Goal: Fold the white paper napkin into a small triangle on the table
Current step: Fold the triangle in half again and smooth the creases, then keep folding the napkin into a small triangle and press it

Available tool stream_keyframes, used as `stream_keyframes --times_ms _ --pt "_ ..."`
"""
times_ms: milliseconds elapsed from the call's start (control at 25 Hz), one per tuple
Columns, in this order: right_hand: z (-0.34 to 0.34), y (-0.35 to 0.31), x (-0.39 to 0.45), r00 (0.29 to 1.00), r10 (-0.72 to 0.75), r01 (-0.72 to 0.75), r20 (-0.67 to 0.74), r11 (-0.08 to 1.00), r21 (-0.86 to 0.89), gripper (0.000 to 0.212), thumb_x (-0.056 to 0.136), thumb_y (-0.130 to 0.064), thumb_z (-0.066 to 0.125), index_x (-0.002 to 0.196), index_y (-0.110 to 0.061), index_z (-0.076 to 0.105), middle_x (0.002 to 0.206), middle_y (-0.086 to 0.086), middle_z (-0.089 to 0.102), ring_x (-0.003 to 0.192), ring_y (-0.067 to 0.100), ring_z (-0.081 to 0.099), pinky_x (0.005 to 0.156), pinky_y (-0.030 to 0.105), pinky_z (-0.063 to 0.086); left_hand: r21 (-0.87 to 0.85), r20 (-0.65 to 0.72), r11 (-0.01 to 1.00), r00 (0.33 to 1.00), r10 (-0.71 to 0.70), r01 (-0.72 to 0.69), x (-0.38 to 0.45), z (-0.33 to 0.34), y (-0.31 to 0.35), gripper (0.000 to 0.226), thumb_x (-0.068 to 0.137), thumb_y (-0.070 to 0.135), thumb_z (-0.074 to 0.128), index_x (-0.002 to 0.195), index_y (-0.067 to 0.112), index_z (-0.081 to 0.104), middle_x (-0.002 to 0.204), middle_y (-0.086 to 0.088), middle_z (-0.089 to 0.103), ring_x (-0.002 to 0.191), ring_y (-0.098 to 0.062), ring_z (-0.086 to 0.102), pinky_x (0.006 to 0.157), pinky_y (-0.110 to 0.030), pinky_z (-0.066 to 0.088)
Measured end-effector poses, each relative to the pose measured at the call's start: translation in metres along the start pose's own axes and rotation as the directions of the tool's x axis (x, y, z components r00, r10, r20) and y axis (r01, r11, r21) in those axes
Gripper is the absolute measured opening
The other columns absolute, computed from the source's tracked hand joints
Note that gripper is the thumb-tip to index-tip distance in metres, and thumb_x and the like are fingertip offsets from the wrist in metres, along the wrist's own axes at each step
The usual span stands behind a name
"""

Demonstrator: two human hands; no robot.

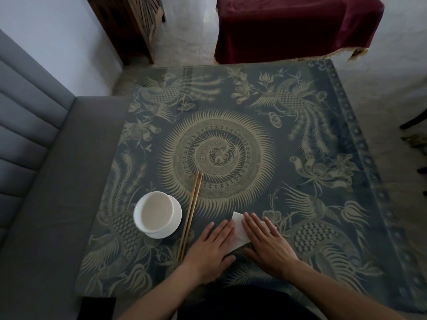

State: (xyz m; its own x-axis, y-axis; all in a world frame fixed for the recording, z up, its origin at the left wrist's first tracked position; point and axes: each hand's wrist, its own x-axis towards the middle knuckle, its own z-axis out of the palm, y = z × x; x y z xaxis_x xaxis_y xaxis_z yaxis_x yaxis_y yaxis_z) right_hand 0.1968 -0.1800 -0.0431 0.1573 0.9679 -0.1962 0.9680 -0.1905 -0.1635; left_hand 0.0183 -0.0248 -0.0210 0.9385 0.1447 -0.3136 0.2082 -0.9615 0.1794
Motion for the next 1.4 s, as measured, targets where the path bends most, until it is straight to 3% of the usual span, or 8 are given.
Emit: stream_keyframes --times_ms 200,440,720,880,960,1080,1280,1400 --pt "0.007 0.0 -0.008 1.0 0.024 -0.024 -0.003 1.0 0.019 0.072 0.1 -0.056 0.031 0.152 -0.006 0.022 0.16 0.011 0.018 0.147 0.026 0.017 0.114 0.045 0.016 -0.019 0.066 0.997 0.995 -0.076 0.078 0.03 0.003 0.013 0.074 0.097 0.06 0.006 0.152 0.015 -0.017 0.159 0.0 -0.023 0.143 -0.013 -0.028 0.117 -0.043 -0.014" --pt "0.007 0.03 -0.039 0.992 0.126 -0.126 -0.004 0.992 0.024 0.07 0.098 -0.052 0.035 0.154 -0.013 0.018 0.162 0.004 0.014 0.149 0.021 0.01 0.115 0.046 0.014 0.013 0.014 0.999 0.999 -0.046 0.045 -0.011 0.021 -0.003 0.069 0.1 0.054 0.03 0.155 0.014 0.015 0.163 -0.004 0.009 0.148 -0.024 0.008 0.111 -0.05 0.007" --pt "0.002 0.032 -0.045 0.988 0.157 -0.157 0.008 0.987 0.045 0.068 0.1 -0.053 0.028 0.153 -0.012 0.022 0.161 0.005 0.018 0.149 0.021 0.007 0.116 0.047 0.014 -0.038 -0.028 0.998 0.999 -0.041 0.04 -0.02 0.019 -0.003 0.063 0.101 0.051 0.032 0.153 0.016 0.026 0.161 -0.002 0.02 0.147 -0.023 0.018 0.112 -0.05 0.012" --pt "0.0 0.031 -0.044 0.956 0.29 -0.284 -0.046 0.953 0.104 0.069 0.099 -0.054 0.026 0.152 -0.011 0.027 0.161 0.006 0.02 0.149 0.024 0.011 0.116 0.046 0.012 -0.133 -0.152 0.986 0.981 -0.117 0.097 0.007 0.001 0.002 0.046 0.097 0.047 0.04 0.136 0.022 0.041 0.131 0.002 0.048 0.117 -0.023 0.05 0.098 -0.041 0.031" --pt "-0.003 0.031 -0.042 0.934 0.348 -0.335 -0.075 0.931 0.145 0.065 0.096 -0.054 0.031 0.147 -0.014 0.04 0.156 0.006 0.034 0.145 0.026 0.025 0.114 0.047 0.017 -0.14 -0.165 0.98 0.973 -0.162 0.14 0.033 -0.015 0.002 0.043 0.095 0.044 0.043 0.133 0.023 0.038 0.123 0.001 0.047 0.109 -0.022 0.05 0.09 -0.039 0.037" --pt "-0.009 0.031 -0.04 0.904 0.405 -0.374 -0.14 0.905 0.203 0.054 0.092 -0.057 0.039 0.128 -0.022 0.059 0.132 0.002 0.055 0.124 0.027 0.049 0.104 0.044 0.033 -0.176 -0.1 0.977 0.985 -0.139 0.12 0.07 -0.034 -0.001 0.05 0.094 0.037 0.054 0.138 0.023 0.039 0.132 0.001 0.043 0.12 -0.02 0.043 0.098 -0.039 0.038" --pt "-0.014 0.02 -0.028 0.858 0.483 -0.442 -0.173 0.867 0.23 0.041 0.081 -0.061 0.059 0.105 -0.028 0.063 0.112 -0.003 0.056 0.102 0.024 0.052 0.083 0.042 0.041 -0.047 0.014 0.997 0.999 -0.052 0.053 0.099 -0.049 0.001 0.048 0.091 0.038 0.058 0.136 0.026 0.044 0.13 0.0 0.048 0.122 -0.022 0.042 0.098 -0.041 0.037" --pt "-0.019 0.016 -0.016 0.828 0.548 -0.517 -0.115 0.828 0.217 0.047 0.071 -0.068 0.066 0.097 -0.03 0.059 0.106 -0.003 0.052 0.096 0.024 0.049 0.078 0.042 0.04 -0.081 0.077 0.992 0.993 -0.094 0.1 0.103 -0.052 0.001 0.037 0.084 0.035 0.06 0.119 0.027 0.05 0.119 0.001 0.055 0.118 -0.023 0.042 0.094 -0.042 0.037"
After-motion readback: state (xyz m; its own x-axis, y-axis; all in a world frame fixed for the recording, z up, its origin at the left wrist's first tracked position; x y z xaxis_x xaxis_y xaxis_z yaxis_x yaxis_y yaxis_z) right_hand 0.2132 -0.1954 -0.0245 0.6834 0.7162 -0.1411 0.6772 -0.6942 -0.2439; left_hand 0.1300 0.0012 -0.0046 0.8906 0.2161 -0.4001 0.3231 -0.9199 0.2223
